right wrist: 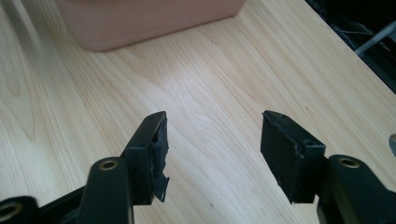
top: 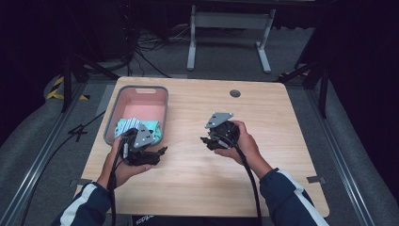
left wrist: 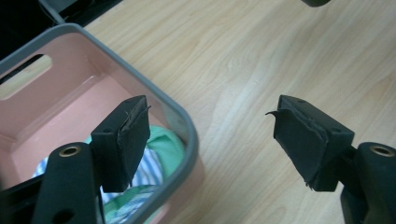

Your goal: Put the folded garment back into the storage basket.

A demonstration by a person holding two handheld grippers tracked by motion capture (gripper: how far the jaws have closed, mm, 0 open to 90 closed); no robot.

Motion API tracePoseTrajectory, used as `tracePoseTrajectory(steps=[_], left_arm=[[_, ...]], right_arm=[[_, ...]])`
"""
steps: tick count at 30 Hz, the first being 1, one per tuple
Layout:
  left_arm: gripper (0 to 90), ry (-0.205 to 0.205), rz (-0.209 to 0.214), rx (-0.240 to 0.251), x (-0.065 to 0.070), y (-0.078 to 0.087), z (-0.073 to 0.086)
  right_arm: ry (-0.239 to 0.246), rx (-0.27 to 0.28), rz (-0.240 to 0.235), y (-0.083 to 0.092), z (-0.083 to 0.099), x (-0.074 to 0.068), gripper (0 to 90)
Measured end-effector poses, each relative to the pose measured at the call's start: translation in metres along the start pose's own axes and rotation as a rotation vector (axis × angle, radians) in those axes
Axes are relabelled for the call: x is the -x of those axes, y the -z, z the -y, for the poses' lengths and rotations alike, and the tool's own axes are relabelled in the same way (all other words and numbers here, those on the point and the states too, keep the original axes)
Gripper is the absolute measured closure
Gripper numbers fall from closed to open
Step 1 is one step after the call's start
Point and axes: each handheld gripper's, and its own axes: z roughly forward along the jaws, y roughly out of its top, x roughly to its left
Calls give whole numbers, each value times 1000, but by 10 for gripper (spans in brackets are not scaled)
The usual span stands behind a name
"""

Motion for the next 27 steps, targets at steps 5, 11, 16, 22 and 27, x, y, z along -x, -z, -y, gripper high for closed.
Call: tracePoseTrajectory(steps=[5, 11, 16, 22, 27], left_arm=[[266, -22, 13, -16, 8, -5, 1], [262, -35, 33, -30, 19, -12, 5], [260, -54, 69, -41, 29, -19, 9], [258, -80, 100, -68, 38, -28, 14], [255, -90, 115, -84, 44, -32, 18]], right_arm=[[1, -11, -4, 5, 14, 1, 400], [-17, -11, 4, 12, 34, 4, 375], [-29, -22, 15, 16, 49, 3, 359], [-39, -18, 30, 22, 68, 1, 346], [-42, -27, 41, 25, 83, 0, 335]])
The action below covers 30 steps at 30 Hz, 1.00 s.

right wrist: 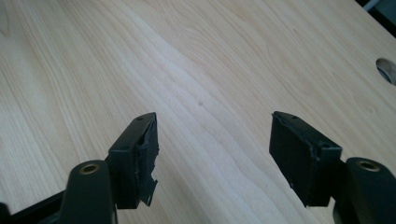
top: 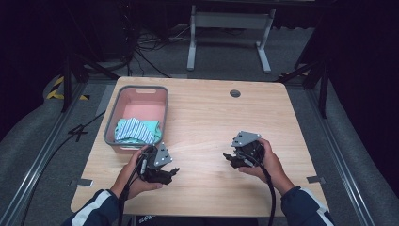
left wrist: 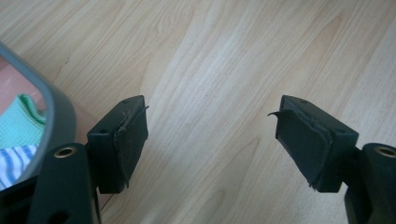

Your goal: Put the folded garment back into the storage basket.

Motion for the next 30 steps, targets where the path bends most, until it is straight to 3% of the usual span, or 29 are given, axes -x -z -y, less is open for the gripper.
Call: tracePoseTrajectory(steps=[8, 18, 26, 30], left_arm=[[252, -14, 43, -13, 7, -12, 10], [251, 0, 99, -40, 13, -27, 25], [235, 32, 164, -32, 9, -33, 38], [218, 53, 217, 1, 9, -36, 45]], right_arm=[[-36, -4, 6, 6, 32, 0, 320], [-80, 0, -3, 13, 69, 1, 305], [-187, 24, -18, 20, 108, 9, 283], [-236, 25, -26, 22, 123, 11, 251]])
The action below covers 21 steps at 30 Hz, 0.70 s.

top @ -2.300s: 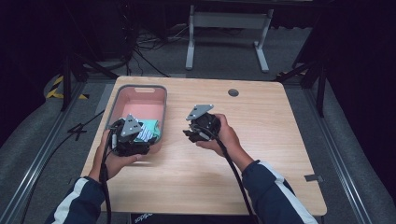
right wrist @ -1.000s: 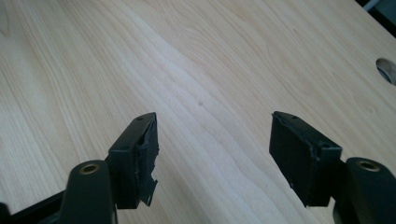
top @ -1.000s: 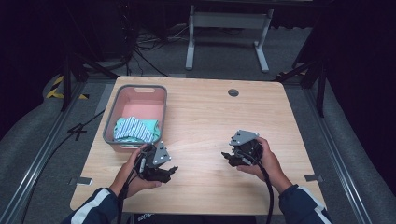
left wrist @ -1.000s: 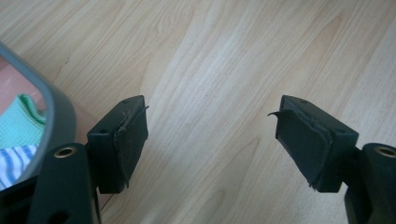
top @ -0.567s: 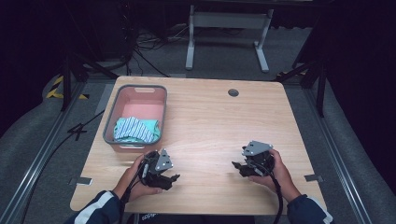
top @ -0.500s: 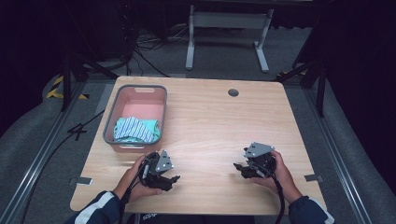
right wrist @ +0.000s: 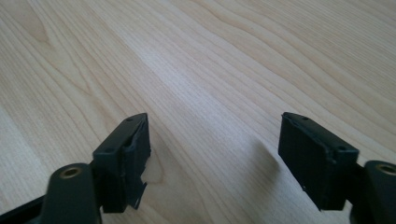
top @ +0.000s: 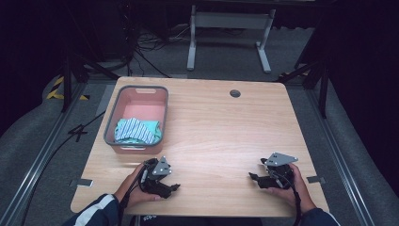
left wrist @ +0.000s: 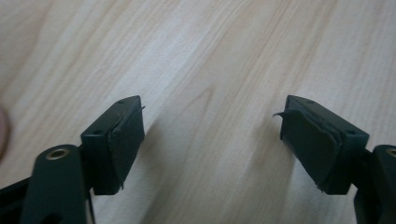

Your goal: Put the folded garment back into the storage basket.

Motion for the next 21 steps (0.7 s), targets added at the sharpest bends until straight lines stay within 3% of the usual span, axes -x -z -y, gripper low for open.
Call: tracePoseTrajectory(steps=[4, 6, 21], left_arm=[[147, 7, -1, 13, -3, -1, 3], [145, 18, -3, 53, -4, -3, 7], [130, 7, 2, 44, -5, -3, 6]], right_arm=[[-33, 29, -9, 2, 8, 3, 230], [-71, 42, -24, 3, 13, 8, 201], [-78, 37, -13, 4, 15, 7, 193]])
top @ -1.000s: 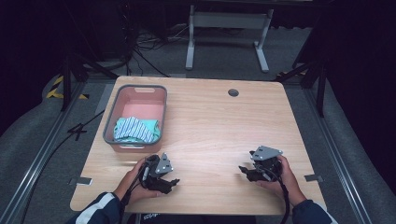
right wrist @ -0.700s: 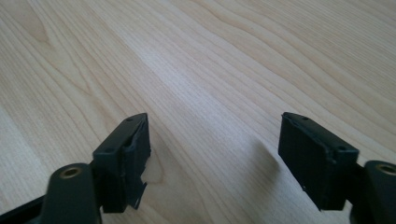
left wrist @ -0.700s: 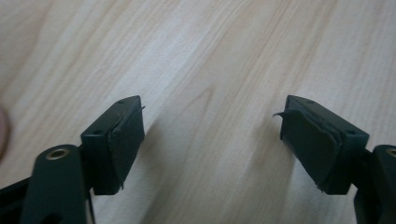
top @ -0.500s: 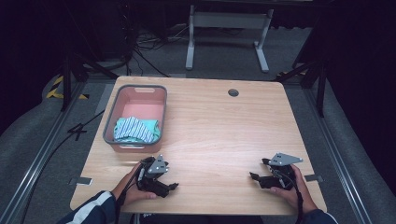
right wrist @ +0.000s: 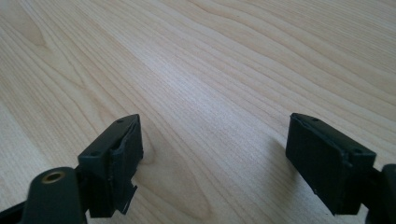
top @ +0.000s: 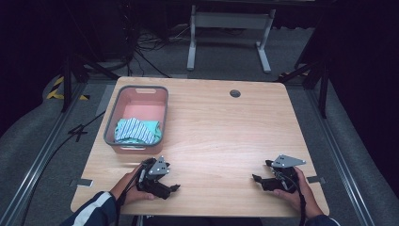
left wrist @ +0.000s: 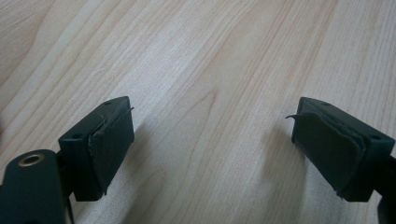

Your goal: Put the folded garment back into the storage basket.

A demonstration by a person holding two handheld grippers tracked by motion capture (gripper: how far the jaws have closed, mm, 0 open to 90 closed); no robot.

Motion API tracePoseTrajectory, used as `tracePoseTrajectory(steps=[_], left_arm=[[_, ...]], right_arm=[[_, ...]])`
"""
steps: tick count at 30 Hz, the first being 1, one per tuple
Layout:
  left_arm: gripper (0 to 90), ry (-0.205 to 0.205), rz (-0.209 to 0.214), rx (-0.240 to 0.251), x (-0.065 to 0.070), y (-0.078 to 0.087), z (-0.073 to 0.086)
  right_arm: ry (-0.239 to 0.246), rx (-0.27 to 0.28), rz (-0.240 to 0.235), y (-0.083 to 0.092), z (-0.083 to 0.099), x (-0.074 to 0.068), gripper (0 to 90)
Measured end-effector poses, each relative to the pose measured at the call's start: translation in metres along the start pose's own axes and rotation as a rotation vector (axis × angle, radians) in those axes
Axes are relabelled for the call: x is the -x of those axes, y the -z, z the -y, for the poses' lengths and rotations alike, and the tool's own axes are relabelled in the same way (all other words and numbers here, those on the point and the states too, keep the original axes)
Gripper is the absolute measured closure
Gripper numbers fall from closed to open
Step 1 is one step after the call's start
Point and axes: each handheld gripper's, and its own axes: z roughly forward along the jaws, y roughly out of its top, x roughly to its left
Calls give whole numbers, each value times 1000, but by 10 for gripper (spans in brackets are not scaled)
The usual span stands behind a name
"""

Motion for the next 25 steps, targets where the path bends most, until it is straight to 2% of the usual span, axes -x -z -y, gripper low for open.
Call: tracePoseTrajectory(steps=[15, 25], left_arm=[[103, -7, 3, -8, -1, -2, -2], [73, 4, -1, -8, -1, -5, -4]], right_arm=[[-1, 0, -1, 0, 0, 0, 191], [-1, 0, -1, 0, 0, 0, 191]])
